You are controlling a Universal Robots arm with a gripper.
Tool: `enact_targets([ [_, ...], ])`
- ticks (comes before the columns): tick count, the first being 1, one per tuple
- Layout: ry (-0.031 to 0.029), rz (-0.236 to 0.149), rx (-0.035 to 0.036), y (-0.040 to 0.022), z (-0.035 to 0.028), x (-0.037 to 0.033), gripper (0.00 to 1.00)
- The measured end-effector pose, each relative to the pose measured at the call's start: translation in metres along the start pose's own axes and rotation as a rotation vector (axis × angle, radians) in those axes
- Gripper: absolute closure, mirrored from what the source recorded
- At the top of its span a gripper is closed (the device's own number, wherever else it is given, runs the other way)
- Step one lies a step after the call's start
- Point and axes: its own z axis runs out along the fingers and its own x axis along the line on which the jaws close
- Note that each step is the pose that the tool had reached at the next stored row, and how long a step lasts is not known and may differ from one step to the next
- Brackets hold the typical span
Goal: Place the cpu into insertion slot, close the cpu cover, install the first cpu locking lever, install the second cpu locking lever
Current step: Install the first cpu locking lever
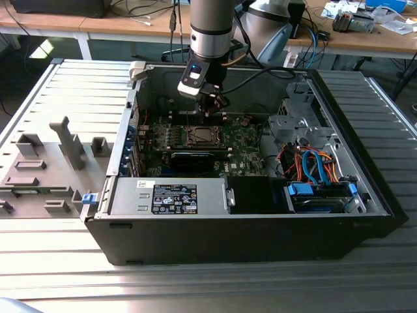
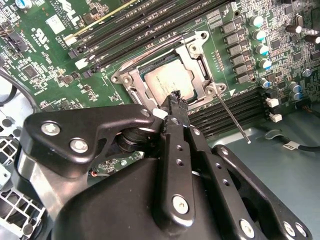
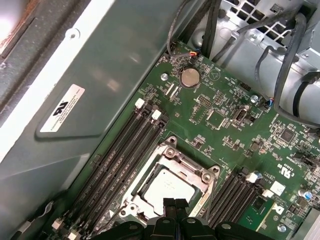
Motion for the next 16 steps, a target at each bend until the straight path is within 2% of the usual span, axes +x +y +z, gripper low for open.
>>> enact_targets([
  [16,0.0007,-0.044,-0.0004,0.0,0.0,0.0,0.89],
])
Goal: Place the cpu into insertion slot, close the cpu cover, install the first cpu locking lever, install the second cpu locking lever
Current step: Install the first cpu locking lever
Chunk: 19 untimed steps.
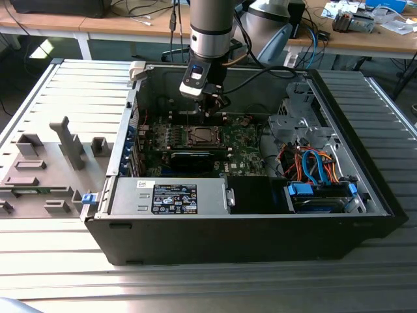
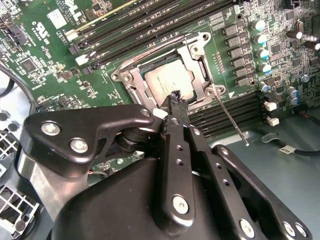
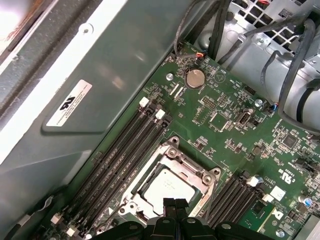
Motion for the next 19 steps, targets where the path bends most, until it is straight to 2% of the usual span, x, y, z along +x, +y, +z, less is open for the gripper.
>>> enact_targets([
  [19,0.0005,-0.036,-0.0004,0.0,0.0,0.0,0.89],
])
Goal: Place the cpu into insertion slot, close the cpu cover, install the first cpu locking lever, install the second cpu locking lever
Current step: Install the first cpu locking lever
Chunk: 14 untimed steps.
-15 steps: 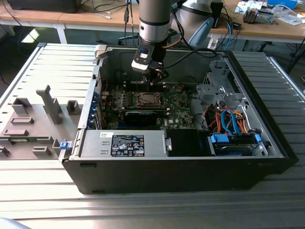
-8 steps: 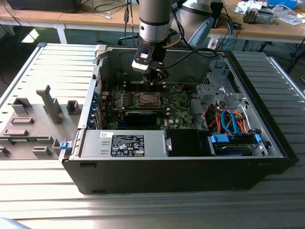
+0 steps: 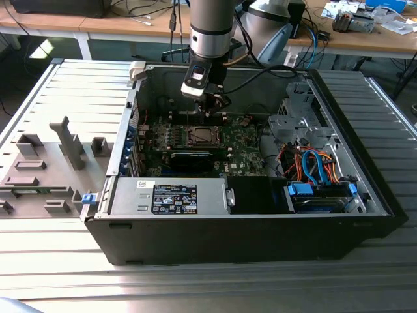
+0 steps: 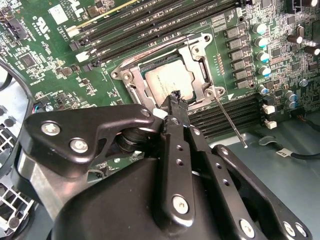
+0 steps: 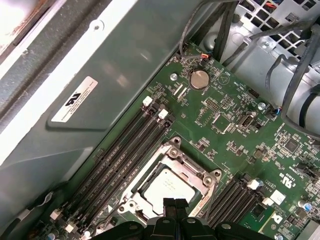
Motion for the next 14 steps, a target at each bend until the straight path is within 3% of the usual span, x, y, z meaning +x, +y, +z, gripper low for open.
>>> enact_targets([
  [14,0.0006,-0.036,-0.0004,0.0,0.0,0.0,0.89],
])
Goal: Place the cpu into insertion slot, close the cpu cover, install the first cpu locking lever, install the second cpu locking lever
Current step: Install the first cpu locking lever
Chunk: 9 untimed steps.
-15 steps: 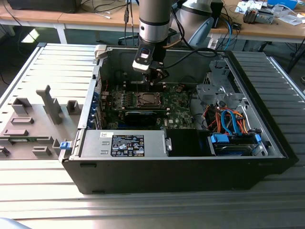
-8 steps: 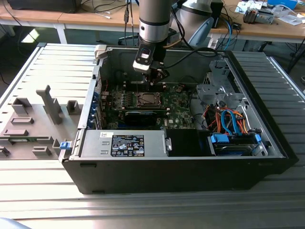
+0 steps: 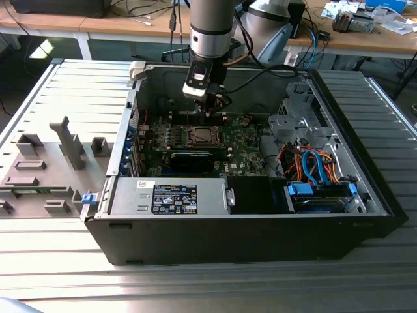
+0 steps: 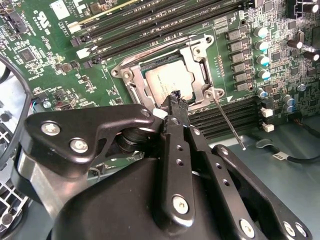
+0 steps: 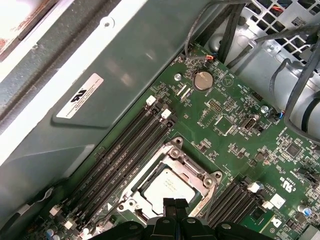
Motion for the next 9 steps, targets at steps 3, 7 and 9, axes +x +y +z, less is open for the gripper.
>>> enact_targets([
  [3,0.0001,-0.009,-0.0001,0.0,0.0,0.0,0.89],
  [7,0.0003,-0.019,-0.0002,0.0,0.0,0.0,0.89],
  [9,0.0003,-0.023,-0.0003,0.0,0.0,0.0,0.89],
])
